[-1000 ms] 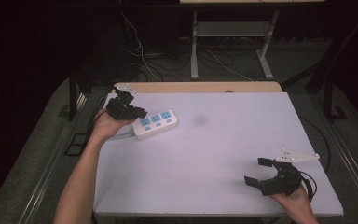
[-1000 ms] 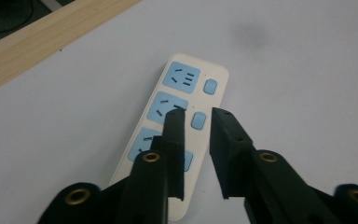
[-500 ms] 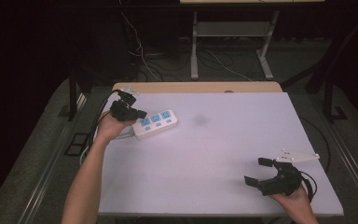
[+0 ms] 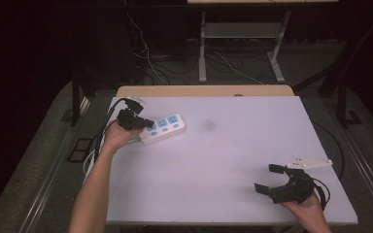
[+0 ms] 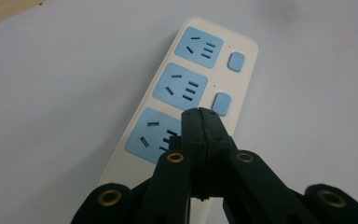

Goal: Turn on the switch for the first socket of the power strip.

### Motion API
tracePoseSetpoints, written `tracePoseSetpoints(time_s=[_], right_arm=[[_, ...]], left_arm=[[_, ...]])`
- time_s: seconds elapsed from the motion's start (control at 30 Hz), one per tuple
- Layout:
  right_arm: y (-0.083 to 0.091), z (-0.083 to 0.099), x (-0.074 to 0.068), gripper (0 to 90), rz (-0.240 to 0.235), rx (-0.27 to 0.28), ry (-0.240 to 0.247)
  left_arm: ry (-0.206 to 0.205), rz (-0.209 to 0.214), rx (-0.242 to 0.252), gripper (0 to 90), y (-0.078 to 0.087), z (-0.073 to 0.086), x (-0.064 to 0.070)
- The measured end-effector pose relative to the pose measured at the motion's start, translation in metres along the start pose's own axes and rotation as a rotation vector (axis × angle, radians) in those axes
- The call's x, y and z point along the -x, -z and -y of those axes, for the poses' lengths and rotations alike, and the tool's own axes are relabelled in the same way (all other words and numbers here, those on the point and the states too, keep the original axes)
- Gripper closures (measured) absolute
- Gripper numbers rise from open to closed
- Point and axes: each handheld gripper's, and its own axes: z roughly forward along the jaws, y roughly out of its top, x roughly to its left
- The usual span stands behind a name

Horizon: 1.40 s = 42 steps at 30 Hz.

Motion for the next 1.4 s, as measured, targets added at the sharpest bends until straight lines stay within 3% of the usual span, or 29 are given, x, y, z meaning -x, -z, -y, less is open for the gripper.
tracePoseSetpoints(time_s=[0.63,0.73,0.83,0.97,1.07,1.1,1.13,1.17,1.3,1.4], right_arm=[[-0.001,0.0,0.0,0.1,-0.003,-0.005,-0.003],[-0.001,0.0,0.0,0.1,-0.004,-0.005,-0.005],[-0.001,0.0,0.0,0.1,-0.004,-0.004,-0.006],[-0.001,0.0,0.0,0.1,0.0,-0.008,-0.006],[-0.001,0.001,0.0,0.1,0.0,-0.007,-0.006],[-0.002,0.001,-0.001,0.1,0.0,-0.009,-0.005],[-0.002,0.001,-0.001,0.1,0.0,-0.008,-0.004],[-0.002,0.001,-0.001,0.1,-0.001,-0.008,-0.004],[0.001,0.001,0.001,0.1,0.009,-0.002,-0.009],[0.004,0.001,0.004,0.1,0.023,0.01,-0.019]], left_arm=[[0.01,0.023,-0.026,89.0,-0.015,0.011,0.001],[-0.004,0.025,-0.028,89.0,-0.017,0.013,0.003],[-0.018,0.009,-0.027,89.0,-0.018,0.012,0.005],[-0.06,-0.044,-0.041,89.3,-0.02,0.011,0.013],[-0.054,-0.056,-0.042,89.4,-0.021,0.011,0.012],[-0.048,-0.071,-0.033,89.5,-0.021,0.011,0.013],[-0.052,-0.128,-0.029,89.6,-0.023,0.012,0.014],[-0.055,-0.136,-0.024,89.6,-0.023,0.012,0.015],[-0.021,-0.104,-0.016,89.8,-0.022,0.013,0.011],[-0.023,-0.107,-0.011,89.7,-0.022,0.015,0.012]])
